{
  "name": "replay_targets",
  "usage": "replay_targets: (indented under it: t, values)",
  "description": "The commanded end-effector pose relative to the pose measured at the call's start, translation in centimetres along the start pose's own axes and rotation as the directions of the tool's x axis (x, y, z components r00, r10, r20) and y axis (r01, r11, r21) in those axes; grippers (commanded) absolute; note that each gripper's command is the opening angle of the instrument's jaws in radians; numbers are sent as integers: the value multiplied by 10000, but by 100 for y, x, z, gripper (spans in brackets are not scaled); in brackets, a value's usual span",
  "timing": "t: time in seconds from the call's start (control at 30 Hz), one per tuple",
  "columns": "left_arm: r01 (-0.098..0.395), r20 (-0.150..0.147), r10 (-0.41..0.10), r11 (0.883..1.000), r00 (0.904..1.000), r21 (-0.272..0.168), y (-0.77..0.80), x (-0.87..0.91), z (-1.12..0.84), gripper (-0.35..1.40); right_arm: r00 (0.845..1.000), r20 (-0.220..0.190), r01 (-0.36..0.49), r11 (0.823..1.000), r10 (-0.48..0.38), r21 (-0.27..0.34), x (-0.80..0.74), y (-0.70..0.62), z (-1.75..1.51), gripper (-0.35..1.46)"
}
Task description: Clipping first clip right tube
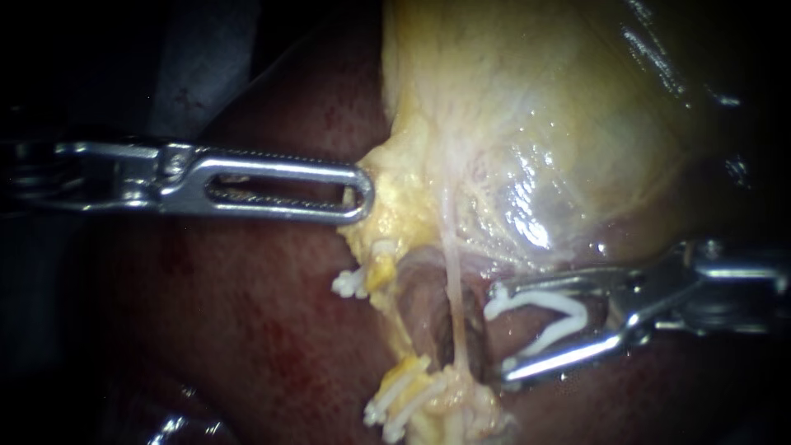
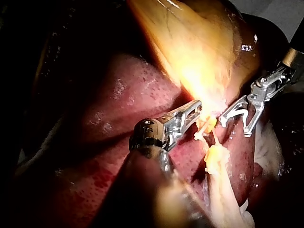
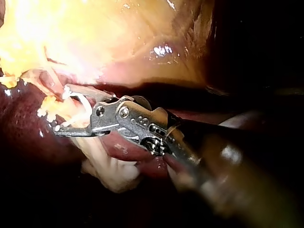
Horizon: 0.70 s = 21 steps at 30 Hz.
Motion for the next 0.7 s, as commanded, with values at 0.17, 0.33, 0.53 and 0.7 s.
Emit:
replay_targets:
  t: [0.17,0.33,0.53,0.7]
  values:
    - [0,1,0,10000,10000,-10,-1,0,0,-35,9998,171,-70,10000,70,0,-13,6,11,59]
    - [1,3,-1,10000,10000,-13,-2,1,0,-35,9997,241,-81,10000,81,-28,-20,16,14,59]
    - [3,6,-3,10000,10000,-17,-2,1,0,-35,9997,236,-63,10000,65,-54,-22,23,17,59]
    - [4,7,-4,10000,10000,-19,-3,1,1,-35,9997,223,-59,9999,61,-91,-21,28,24,58]
